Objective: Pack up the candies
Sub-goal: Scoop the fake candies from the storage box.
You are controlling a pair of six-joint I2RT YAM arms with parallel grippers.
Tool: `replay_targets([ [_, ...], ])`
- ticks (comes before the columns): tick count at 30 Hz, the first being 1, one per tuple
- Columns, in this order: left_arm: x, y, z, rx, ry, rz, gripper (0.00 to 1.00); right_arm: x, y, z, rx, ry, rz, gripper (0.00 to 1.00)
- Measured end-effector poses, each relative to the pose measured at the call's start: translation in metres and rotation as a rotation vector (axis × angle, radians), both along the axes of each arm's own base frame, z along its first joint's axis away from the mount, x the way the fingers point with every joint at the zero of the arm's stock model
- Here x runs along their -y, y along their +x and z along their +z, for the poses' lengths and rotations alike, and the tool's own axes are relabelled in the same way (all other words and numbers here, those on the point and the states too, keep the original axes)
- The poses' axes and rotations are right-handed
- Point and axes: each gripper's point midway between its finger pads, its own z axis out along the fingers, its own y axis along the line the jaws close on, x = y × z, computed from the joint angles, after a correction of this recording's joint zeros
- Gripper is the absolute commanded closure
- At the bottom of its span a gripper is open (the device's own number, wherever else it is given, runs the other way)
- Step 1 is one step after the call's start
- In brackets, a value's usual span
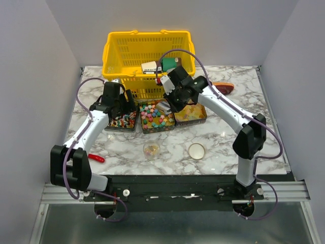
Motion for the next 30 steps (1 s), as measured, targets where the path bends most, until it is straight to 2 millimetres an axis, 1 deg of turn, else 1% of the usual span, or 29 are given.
replay_targets([
  [4,-0.012,-0.004,-0.033,-0.116,0.054,0.045,0.22,0.0,-0.001,-0.012,-0.056,-0.052,0.029,0.99],
  [6,-0.016,-0.004,-0.046,-0.164,0.078,0.061,0.25,0.004,-0.005,-0.02,-0.086,-0.084,0.04,0.99],
  [9,-0.02,-0.004,-0.059,-0.213,0.102,0.081,0.32,0.011,-0.012,-0.031,-0.128,-0.134,0.052,0.99],
  [12,-0.022,-0.003,-0.069,-0.25,0.114,0.095,0.38,0.018,-0.013,-0.039,-0.145,-0.179,0.057,0.99],
  [15,-0.023,-0.003,-0.08,-0.289,0.122,0.101,0.43,0.018,-0.009,-0.045,-0.141,-0.208,0.062,0.99],
  [19,-0.023,-0.004,-0.092,-0.33,0.129,0.103,0.44,0.011,-0.002,-0.054,-0.123,-0.239,0.085,0.99],
  [25,-0.02,-0.008,-0.109,-0.384,0.127,0.094,0.46,0.007,-0.002,-0.074,-0.12,-0.303,0.124,0.99],
  [30,-0.012,-0.009,-0.111,-0.394,0.098,0.069,0.46,0.007,0.001,-0.076,-0.099,-0.328,0.142,0.99],
])
